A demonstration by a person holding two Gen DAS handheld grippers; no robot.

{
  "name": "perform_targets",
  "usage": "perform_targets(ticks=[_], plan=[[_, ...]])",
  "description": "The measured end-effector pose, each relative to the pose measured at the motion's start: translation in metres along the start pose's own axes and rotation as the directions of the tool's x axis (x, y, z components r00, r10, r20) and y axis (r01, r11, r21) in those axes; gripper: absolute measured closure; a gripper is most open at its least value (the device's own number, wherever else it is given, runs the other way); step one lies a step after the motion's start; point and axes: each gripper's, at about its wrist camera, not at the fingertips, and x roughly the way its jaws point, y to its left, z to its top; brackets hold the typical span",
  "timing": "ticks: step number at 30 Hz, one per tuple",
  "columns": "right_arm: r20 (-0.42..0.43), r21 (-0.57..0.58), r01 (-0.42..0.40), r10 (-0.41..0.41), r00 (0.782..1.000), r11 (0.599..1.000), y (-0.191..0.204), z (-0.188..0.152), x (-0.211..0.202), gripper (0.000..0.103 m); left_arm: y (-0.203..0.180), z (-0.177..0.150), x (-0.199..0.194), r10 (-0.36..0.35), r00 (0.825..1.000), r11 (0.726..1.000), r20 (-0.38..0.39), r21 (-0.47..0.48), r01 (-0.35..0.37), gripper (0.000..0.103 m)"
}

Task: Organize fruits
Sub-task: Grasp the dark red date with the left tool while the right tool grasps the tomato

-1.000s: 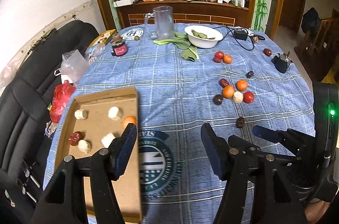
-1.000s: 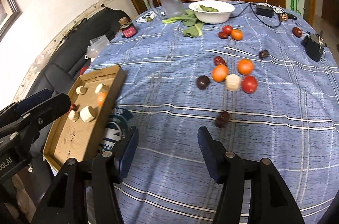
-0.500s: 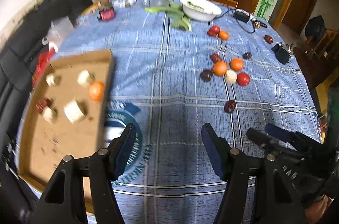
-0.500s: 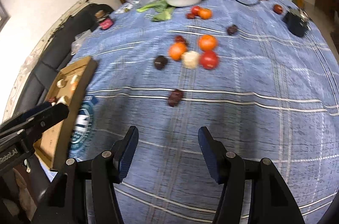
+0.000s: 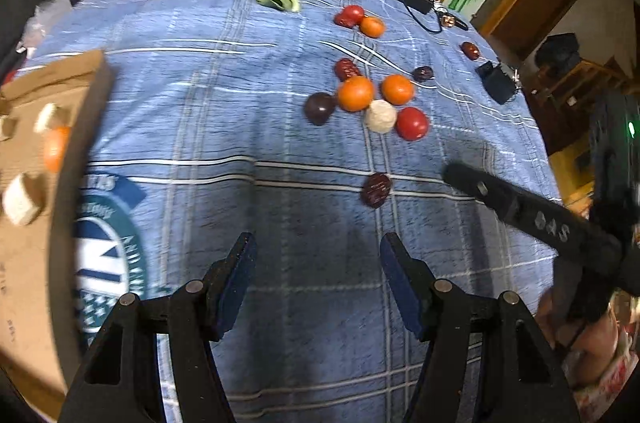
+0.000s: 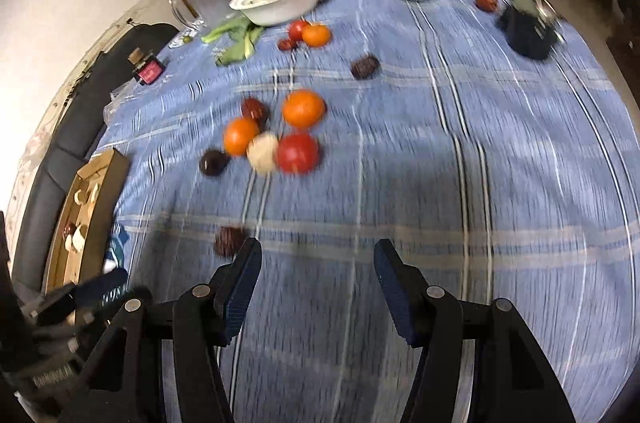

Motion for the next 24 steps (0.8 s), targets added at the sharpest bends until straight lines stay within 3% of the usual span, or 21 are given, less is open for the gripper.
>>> perform_targets(ticks=[6,14,18,24], plan=[[-0.007,-0.089,0.021,-0.021,1.0,0.996,0.009,0.027,0.029,0.042,-0.007,0.007,0.01,-0.016,1.0,0.999,-0.001,0.037,0.016,0.046],[-0.023,-0.174,0.026,-0.031,0.999,0.984,0.022,0.038,0.054,0.057,-0.02,0.018,0.031,-0.031,0.999,0.994,-0.024,0.101,0.033,0.046],[-0.039,-0.177,0.008,-0.015,0.999,0.984,0.023,0.039,0.054,0.071,-0.028,0.023,0.043,-0.049,0.998,0.991,-0.048,0.125,0.055,0.063],[-0.057,-0.139,-0.018,0.011,0.998,0.99,0.017,0.035,0.05,0.071,-0.042,0.026,0.052,-0.04,0.998,0.985,-0.041,0.169,0.046,0.066]])
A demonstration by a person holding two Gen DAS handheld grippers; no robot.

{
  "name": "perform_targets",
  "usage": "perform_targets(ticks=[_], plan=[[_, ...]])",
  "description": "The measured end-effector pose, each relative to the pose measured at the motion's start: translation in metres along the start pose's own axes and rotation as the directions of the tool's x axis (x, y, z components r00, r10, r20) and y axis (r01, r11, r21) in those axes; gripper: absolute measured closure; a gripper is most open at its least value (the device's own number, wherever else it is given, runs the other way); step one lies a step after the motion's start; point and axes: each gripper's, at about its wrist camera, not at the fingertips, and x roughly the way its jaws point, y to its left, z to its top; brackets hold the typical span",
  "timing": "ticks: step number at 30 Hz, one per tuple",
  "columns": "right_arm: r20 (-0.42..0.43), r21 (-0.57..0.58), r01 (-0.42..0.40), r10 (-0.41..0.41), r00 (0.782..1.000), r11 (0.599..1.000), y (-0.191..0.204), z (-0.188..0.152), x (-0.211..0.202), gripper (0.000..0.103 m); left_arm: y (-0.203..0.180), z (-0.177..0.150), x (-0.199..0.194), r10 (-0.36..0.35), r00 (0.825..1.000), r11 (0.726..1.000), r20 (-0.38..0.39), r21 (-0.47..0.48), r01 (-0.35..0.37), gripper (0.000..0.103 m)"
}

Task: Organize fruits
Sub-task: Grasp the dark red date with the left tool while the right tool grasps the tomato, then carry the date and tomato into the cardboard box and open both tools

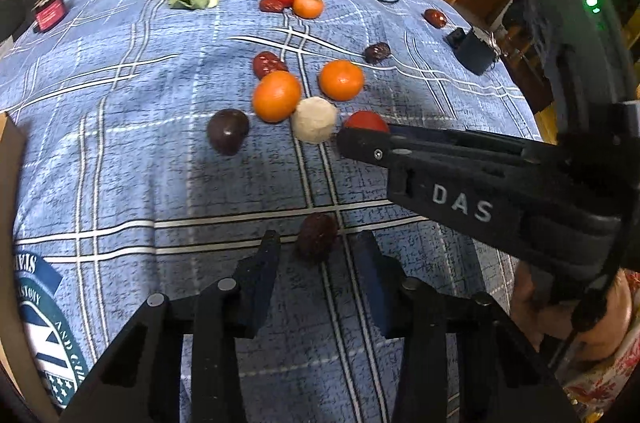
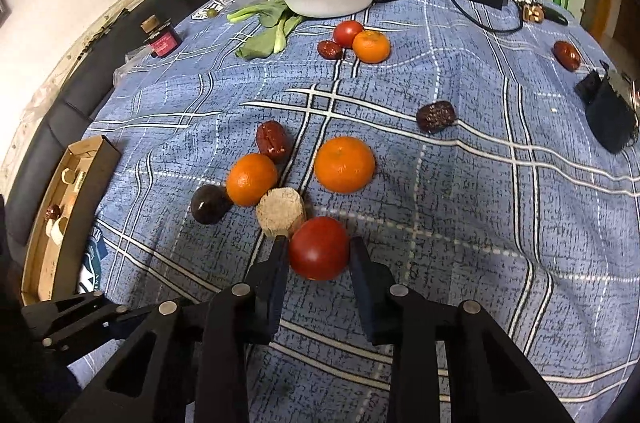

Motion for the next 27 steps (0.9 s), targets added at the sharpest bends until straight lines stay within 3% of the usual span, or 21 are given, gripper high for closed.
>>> perform_targets(ticks=[2,3,10,16,22,27], plan=[[0.001,0.019,-0.003,0.003,1.0,1.0,-0.002,-0.003,-0.003,0.071,-0.003,0.0,0.001,0.014,1.0,1.0,0.001,0.02,-0.014,0.072],[0.002,0.025,-0.002,0.002,1.0,1.0,-0.002,-0.004,-0.005,0.071,-0.002,0.0,0.001,0.011,1.0,1.0,-0.004,0.022,-0.011,0.086],[0.02,0.056,-0.006,0.005,1.0,0.998,0.005,-0.011,-0.022,0.071,0.023,-0.006,-0.015,-0.029,0.999,0.997,0.013,-0.066,0.03,0.085],[0.026,0.047,-0.038,0.037,0.999,0.998,0.035,-0.014,-0.031,0.071,0.063,-0.016,-0.055,-0.057,0.995,0.984,0.076,-0.165,0.069,0.085],[0.027,-0.003,-0.128,0.128,0.991,0.992,0.099,-0.008,-0.035,0.07,0.117,-0.035,-0.11,-0.015,0.99,0.967,0.141,-0.25,0.051,0.084],[0.002,-0.098,-0.232,0.233,0.972,0.968,0.18,-0.006,-0.03,0.07,0.174,-0.06,-0.153,0.099,0.981,0.948,0.166,-0.316,-0.043,0.084]])
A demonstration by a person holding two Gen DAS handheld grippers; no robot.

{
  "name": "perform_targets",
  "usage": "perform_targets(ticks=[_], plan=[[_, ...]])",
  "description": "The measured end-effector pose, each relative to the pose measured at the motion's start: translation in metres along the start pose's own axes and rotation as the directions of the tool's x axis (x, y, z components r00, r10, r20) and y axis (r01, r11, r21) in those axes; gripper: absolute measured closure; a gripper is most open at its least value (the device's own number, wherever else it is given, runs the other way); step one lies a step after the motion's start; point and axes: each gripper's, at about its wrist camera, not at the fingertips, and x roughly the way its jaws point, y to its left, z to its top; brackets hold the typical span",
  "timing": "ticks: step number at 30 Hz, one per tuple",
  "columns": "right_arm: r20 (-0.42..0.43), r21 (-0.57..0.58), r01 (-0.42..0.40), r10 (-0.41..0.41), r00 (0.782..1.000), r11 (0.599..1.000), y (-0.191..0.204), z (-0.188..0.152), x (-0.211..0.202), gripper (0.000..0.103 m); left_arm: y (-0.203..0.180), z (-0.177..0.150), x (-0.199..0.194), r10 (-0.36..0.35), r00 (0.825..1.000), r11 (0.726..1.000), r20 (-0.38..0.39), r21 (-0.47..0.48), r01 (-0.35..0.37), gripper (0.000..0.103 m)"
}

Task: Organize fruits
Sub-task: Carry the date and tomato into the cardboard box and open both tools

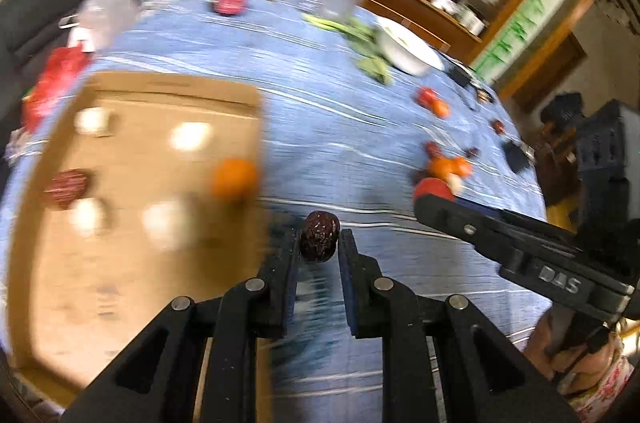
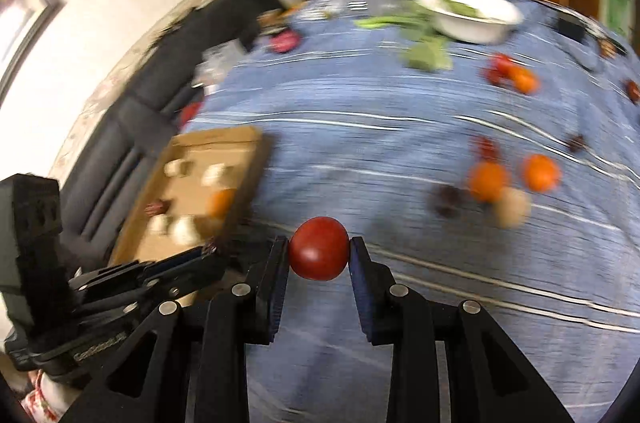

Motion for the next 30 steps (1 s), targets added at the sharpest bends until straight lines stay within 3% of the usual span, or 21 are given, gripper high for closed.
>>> perform_targets(ticks=[6,11,21,27,30], plan=[[-0.069,-0.112,-0.093,0.086,0.994,0.989,0.081,-0.007,0.042,0.07,0.079,-0.009,-0.021,0.112,0.994,0.989,-0.006,-0.097,-0.112,0.084],[-0.145,-0.159,-0.107,0.084,0.986,0.981,0.118,-0.021,0.081,0.07,0.116,-0.018,-0.016,0.155,0.986,0.979,-0.055,-0.124,-0.161,0.084],[-0.204,-0.183,-0.044,0.006,0.979,0.982,0.127,-0.036,0.124,0.07,0.137,-0.018,-0.001,0.139,0.985,0.981,-0.105,-0.123,-0.152,0.084],[-0.191,-0.212,-0.027,-0.014,0.981,0.977,0.136,-0.037,0.129,0.069,0.139,-0.013,-0.005,0.117,0.988,0.981,-0.105,-0.143,-0.132,0.069],[-0.181,-0.218,-0.026,-0.014,0.983,0.976,0.139,-0.037,0.126,0.069,0.136,-0.01,-0.013,0.107,0.99,0.981,-0.087,-0.154,-0.119,0.068]])
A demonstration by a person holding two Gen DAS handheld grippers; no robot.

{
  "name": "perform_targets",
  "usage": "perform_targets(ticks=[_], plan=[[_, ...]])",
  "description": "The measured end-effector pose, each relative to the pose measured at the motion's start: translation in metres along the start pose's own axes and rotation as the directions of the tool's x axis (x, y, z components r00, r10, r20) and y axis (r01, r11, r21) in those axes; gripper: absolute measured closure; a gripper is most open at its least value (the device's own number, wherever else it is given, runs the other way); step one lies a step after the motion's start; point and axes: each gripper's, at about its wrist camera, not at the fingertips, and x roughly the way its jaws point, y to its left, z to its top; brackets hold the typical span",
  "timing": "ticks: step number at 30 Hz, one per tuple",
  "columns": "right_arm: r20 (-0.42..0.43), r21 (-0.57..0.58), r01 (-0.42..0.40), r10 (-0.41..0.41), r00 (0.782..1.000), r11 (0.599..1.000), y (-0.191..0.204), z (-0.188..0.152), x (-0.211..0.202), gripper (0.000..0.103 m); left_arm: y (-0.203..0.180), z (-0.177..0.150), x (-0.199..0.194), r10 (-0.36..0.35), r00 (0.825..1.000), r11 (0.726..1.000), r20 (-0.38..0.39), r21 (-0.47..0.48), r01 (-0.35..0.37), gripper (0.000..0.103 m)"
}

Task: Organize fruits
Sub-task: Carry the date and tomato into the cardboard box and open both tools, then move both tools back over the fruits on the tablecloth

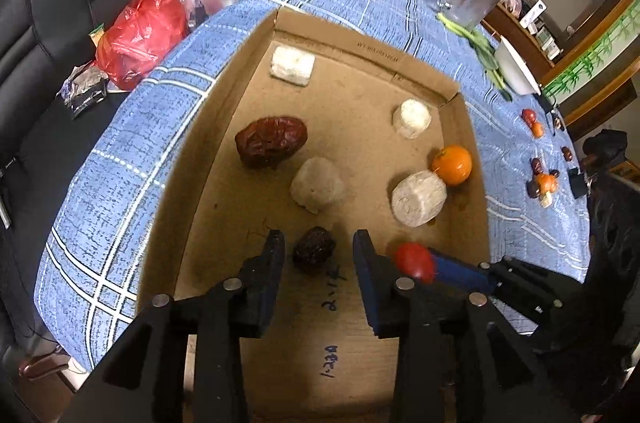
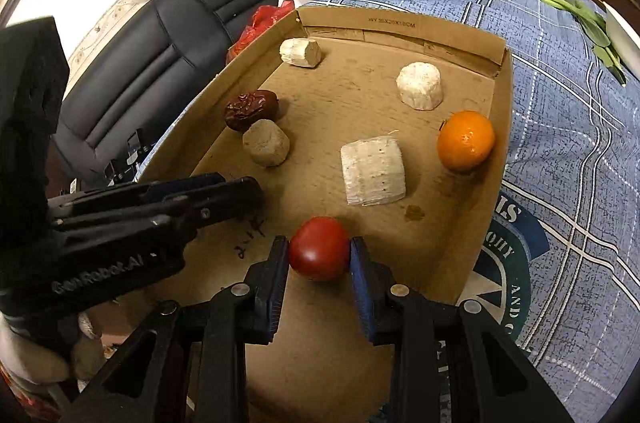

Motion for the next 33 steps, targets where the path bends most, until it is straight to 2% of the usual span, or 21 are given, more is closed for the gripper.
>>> perform_targets(ticks=[6,12,23,28,33], plan=[[0.067,-0.002,0.009,-0.009,0.998,1.0,0.001,-0.001,-0.03,0.065,-0.014,0.004,-0.023,0.009,0.998,1.0,0.058,0.005,-0.009,0.057],[0.145,0.063,0.017,-0.026,0.989,0.998,-0.016,-0.005,-0.065,0.055,-0.053,0.001,-0.047,0.071,0.988,0.993,0.134,0.088,-0.083,0.046],[0.221,0.193,0.042,-0.085,0.972,0.98,-0.069,-0.039,-0.12,0.047,-0.148,-0.023,-0.071,0.142,0.958,0.933,0.249,0.29,-0.213,0.038],[0.242,0.224,0.057,-0.112,0.964,0.973,-0.088,-0.056,-0.143,0.047,-0.18,-0.036,-0.078,0.154,0.947,0.909,0.282,0.336,-0.248,0.038],[0.263,0.23,0.076,-0.137,0.955,0.97,-0.101,-0.069,-0.165,0.046,-0.204,-0.046,-0.081,0.153,0.94,0.898,0.305,0.354,-0.261,0.037]])
